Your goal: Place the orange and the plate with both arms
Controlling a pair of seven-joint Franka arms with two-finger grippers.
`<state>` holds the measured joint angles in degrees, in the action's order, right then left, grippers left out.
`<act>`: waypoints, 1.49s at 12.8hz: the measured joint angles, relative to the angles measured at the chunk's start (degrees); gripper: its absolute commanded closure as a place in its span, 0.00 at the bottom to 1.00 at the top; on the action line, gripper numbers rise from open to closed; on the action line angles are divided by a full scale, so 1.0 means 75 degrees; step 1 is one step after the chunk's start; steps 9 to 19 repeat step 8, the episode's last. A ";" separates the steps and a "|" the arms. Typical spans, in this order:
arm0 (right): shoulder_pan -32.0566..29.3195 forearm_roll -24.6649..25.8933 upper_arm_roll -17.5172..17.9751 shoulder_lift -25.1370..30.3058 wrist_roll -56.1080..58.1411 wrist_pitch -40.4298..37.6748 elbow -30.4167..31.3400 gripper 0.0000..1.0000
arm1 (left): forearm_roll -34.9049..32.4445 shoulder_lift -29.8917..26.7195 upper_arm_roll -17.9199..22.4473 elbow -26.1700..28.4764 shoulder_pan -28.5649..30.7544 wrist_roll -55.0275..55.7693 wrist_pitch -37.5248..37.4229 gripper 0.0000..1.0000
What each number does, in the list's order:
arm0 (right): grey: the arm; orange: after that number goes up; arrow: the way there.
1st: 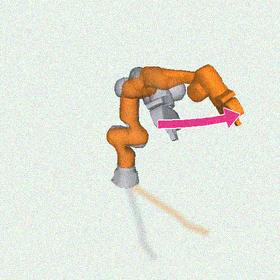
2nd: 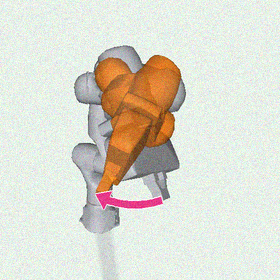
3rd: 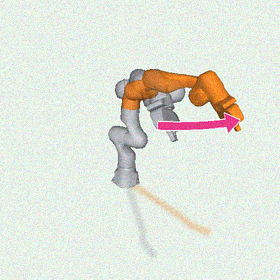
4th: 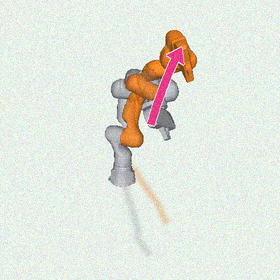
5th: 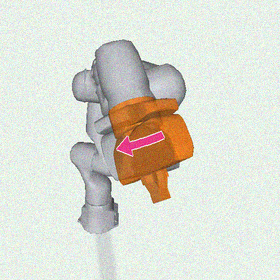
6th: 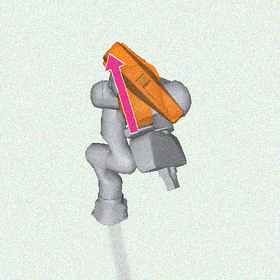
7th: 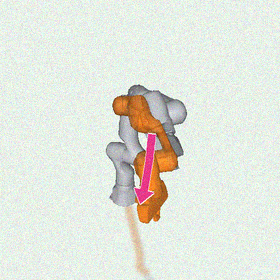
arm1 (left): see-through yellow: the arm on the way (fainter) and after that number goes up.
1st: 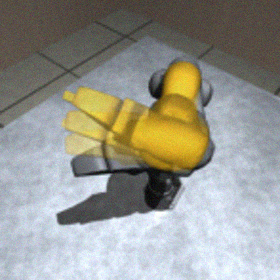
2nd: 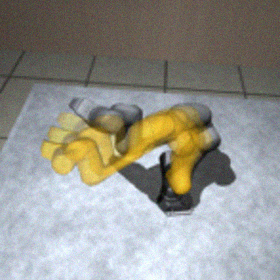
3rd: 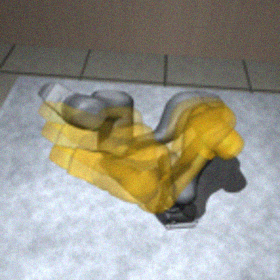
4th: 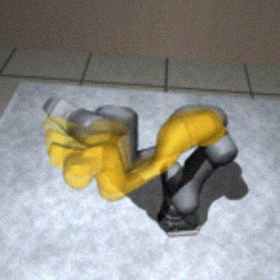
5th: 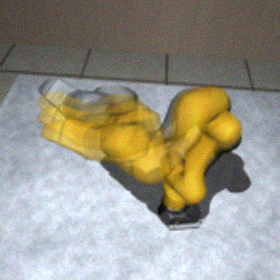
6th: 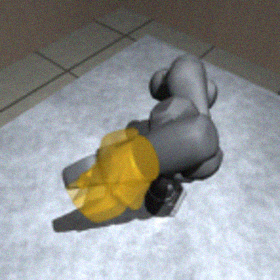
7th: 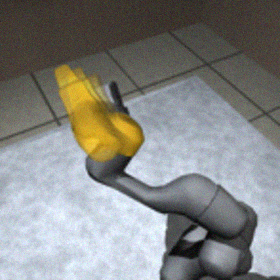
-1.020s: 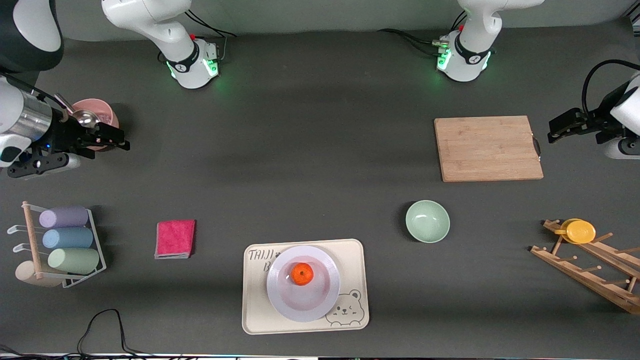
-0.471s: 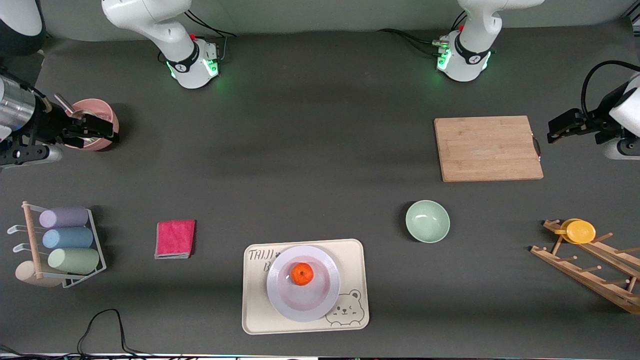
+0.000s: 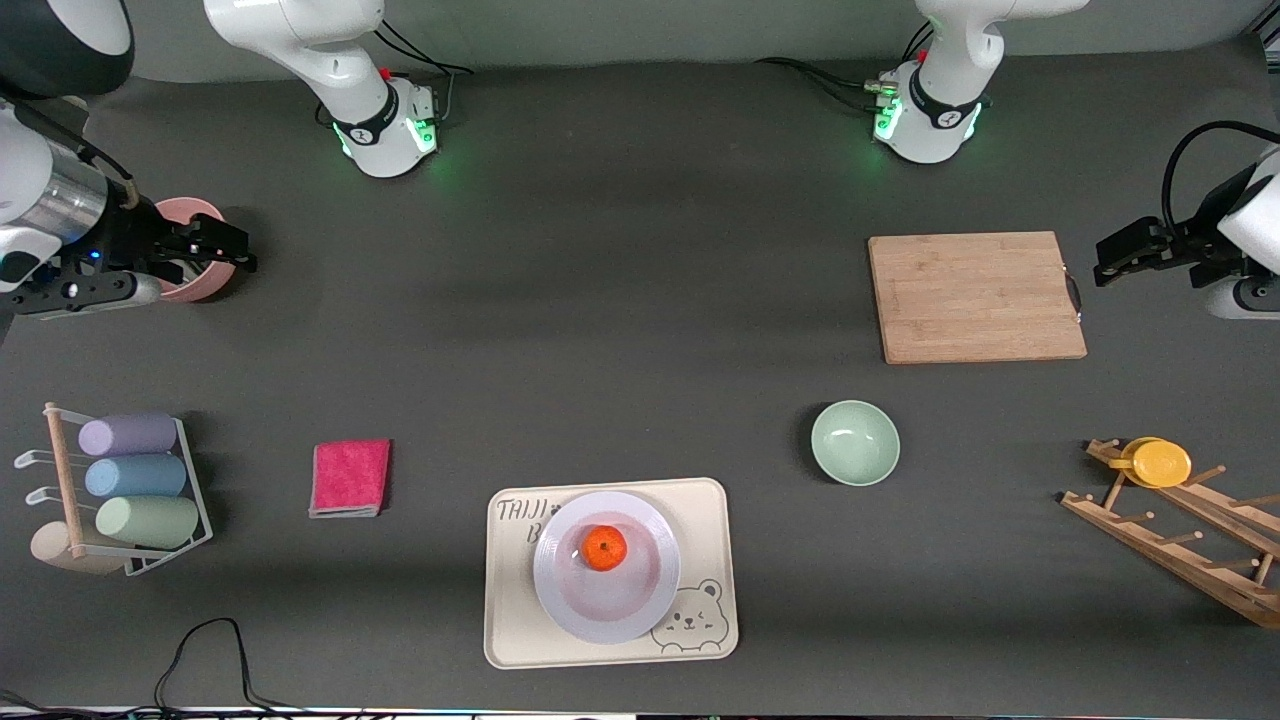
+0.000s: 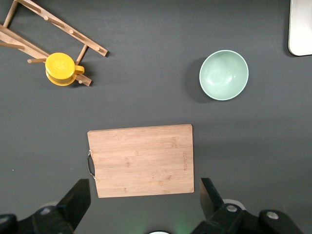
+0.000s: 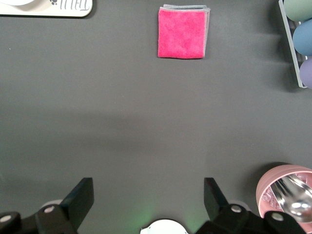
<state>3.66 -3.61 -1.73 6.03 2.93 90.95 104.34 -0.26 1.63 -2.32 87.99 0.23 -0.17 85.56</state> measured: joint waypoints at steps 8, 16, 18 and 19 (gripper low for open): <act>-0.0392 -0.0129 0.0021 0.0104 -0.0006 0.0037 -0.0003 0.00 | 0.0000 0.0000 0.0000 0.0000 -0.0001 0.0000 0.0000 0.00; -0.0392 -0.0129 0.0021 0.0104 -0.0006 0.0037 -0.0003 0.00 | 0.0000 0.0000 0.0000 0.0000 -0.0001 0.0000 0.0000 0.00; -0.0392 -0.0129 0.0021 0.0104 -0.0006 0.0037 -0.0003 0.00 | 0.0000 0.0000 0.0000 0.0000 -0.0001 0.0000 0.0000 0.00; -0.0392 -0.0129 0.0021 0.0104 -0.0006 0.0037 -0.0003 0.00 | 0.0000 0.0000 0.0000 0.0000 -0.0001 0.0000 0.0000 0.00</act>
